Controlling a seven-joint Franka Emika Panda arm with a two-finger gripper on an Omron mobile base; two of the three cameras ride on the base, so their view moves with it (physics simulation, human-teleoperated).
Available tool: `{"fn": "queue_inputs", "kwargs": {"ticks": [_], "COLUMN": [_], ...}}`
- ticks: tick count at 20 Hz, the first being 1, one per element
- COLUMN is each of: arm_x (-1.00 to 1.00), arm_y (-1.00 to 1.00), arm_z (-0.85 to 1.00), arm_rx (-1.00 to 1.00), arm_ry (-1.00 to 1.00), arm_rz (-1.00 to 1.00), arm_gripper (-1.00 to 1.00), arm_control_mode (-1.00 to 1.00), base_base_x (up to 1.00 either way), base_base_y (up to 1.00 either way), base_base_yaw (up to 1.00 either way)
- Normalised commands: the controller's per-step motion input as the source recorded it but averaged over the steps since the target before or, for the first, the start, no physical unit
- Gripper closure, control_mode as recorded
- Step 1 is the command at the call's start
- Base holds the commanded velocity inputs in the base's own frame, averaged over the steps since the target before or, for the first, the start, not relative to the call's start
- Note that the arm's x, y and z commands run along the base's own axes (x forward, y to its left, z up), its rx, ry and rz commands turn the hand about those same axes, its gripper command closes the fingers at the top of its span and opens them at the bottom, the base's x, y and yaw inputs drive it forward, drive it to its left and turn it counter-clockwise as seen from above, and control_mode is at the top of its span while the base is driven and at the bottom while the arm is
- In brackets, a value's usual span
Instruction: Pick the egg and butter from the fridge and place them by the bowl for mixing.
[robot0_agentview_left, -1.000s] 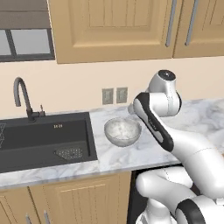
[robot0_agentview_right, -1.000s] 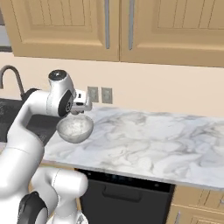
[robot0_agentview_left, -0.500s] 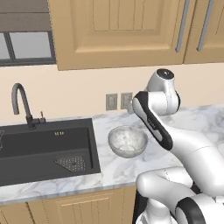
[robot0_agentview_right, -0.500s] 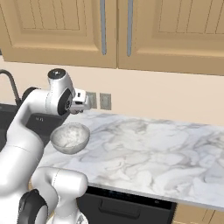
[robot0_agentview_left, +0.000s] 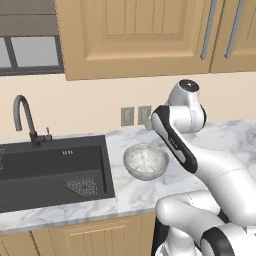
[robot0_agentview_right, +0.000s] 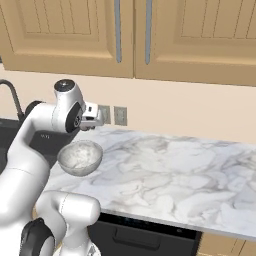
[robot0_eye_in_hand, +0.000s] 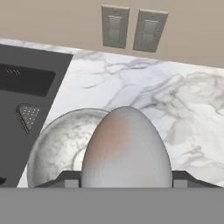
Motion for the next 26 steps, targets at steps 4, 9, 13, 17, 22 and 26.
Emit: {"fn": "queue_inputs", "kwargs": {"ticks": [4,9,13,17,22,26], "arm_x": [0.02,0.12,0.07,0.01,0.07,0.42], "arm_y": [-0.05,-0.46,-0.61,-0.63,-0.56,-0.32], "arm_z": [-0.03,-0.29,-0.32,-0.42,-0.55,-0.51], "arm_rx": [0.00,0.11,0.24,0.13,0.12,0.10], "arm_ry": [0.01,0.03,0.07,0.09,0.07,0.11], "arm_rz": [0.00,0.00,0.00,0.00,-0.01,-0.07], "arm_gripper": [1.00,1.00,1.00,1.00,1.00,1.00], "arm_control_mode": [-1.00,-1.00,-1.00,-1.00,-1.00,-1.00], "base_base_x": [0.00,0.00,0.00,0.00,0.00,0.00], "base_base_y": [-0.02,0.00,0.00,0.00,0.00,0.00], "base_base_yaw": [0.00,0.00,0.00,0.00,0.00,0.00]}}
